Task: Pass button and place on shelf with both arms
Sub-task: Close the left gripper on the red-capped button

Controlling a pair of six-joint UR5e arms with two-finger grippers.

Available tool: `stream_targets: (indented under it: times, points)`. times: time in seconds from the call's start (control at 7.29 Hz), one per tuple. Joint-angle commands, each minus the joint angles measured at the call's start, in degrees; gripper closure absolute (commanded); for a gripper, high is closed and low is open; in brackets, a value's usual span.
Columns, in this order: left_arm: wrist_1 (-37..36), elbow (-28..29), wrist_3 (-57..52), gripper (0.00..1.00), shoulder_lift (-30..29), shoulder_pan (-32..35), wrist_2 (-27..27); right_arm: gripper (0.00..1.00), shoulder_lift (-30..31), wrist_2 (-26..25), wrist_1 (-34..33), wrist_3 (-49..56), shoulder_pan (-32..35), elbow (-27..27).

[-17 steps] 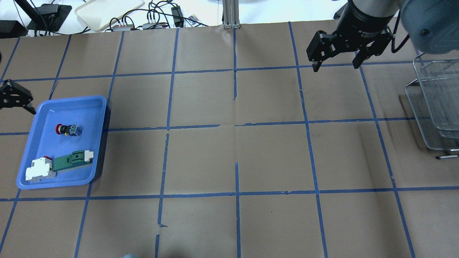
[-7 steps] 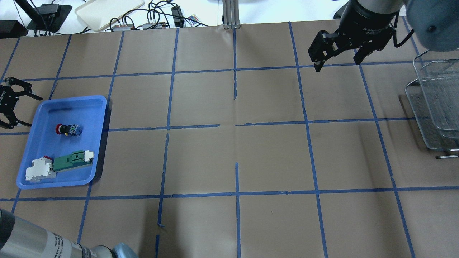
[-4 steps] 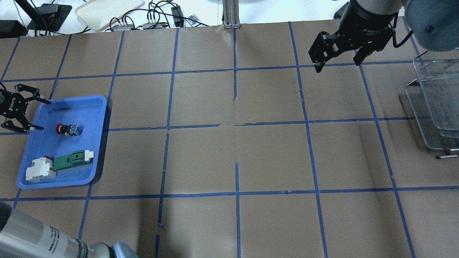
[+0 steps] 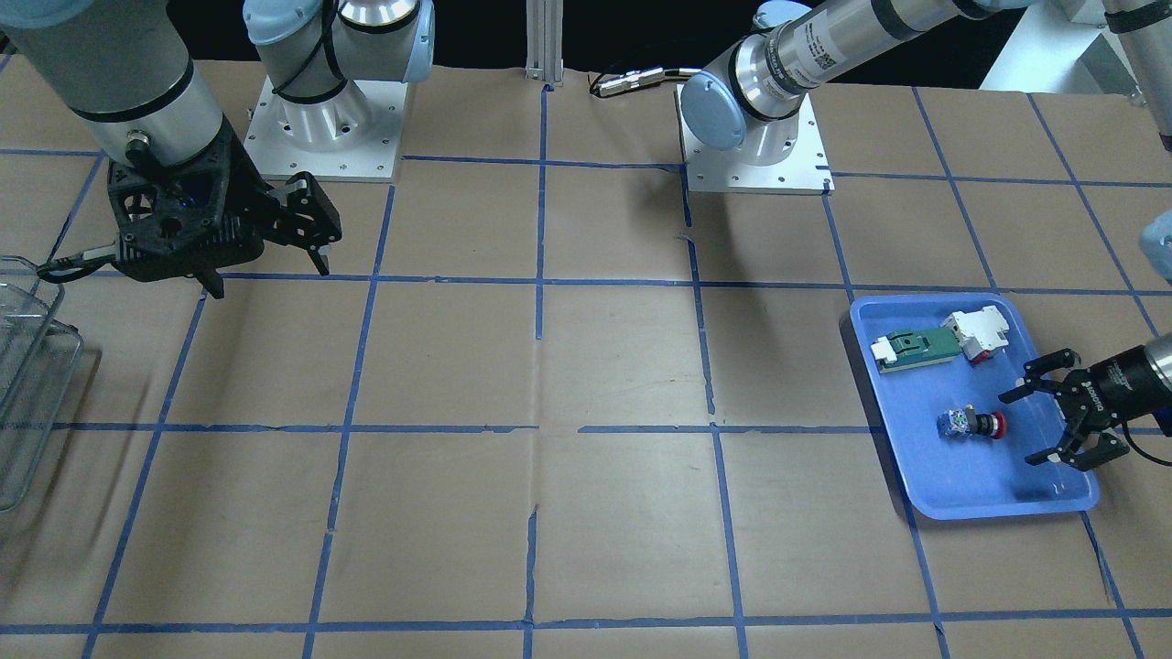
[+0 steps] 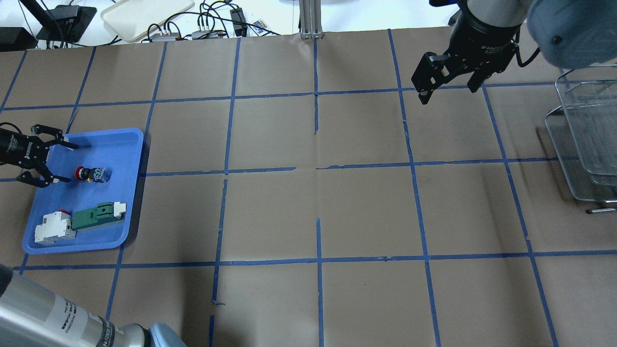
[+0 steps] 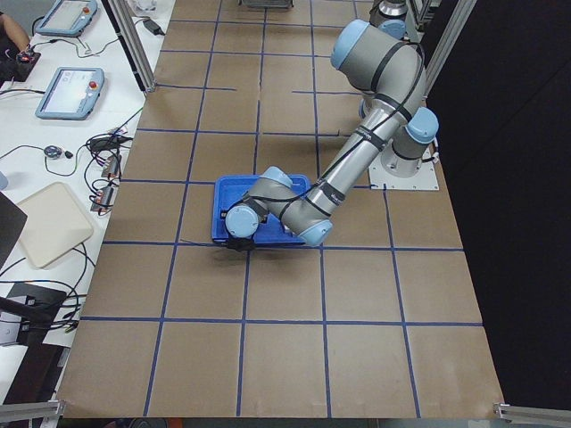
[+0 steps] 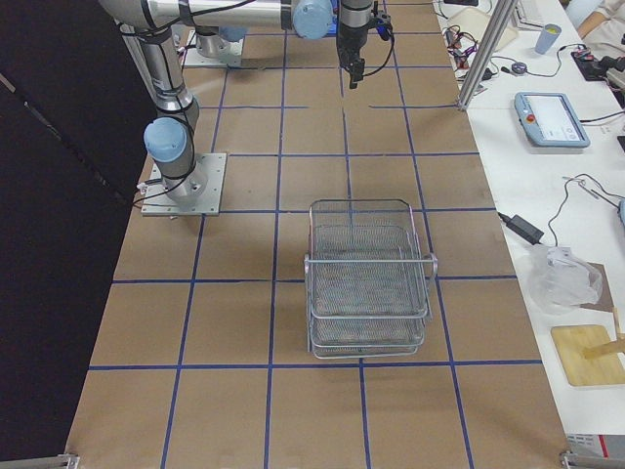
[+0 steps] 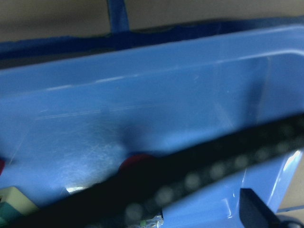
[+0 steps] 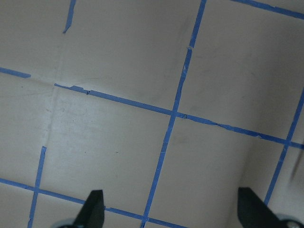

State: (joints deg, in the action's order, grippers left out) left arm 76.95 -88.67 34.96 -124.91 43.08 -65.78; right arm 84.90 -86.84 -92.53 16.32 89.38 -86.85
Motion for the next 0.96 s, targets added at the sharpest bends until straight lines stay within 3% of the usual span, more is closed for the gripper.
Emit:
stream_targets:
  times: [0.0, 0.14, 0.82]
  points:
    - [0.57, -0.01, 0.37, 0.00, -1.56, -0.01, 1.08, 0.00, -0.79, 2.37, -1.07, 4.57, 0.01, 0.01]
    - [0.66, -0.36, 1.85, 0.00, -1.65, -0.01, 3.61, 0.00, -0.79, 2.12, -1.42, 9.12, 0.09, 0.01]
    - [0.14, -1.24, 1.34, 0.03, -2.44, -0.10, 3.20, 0.00, -1.49, 2.56, -4.68, 9.70, 0.18, -0.16]
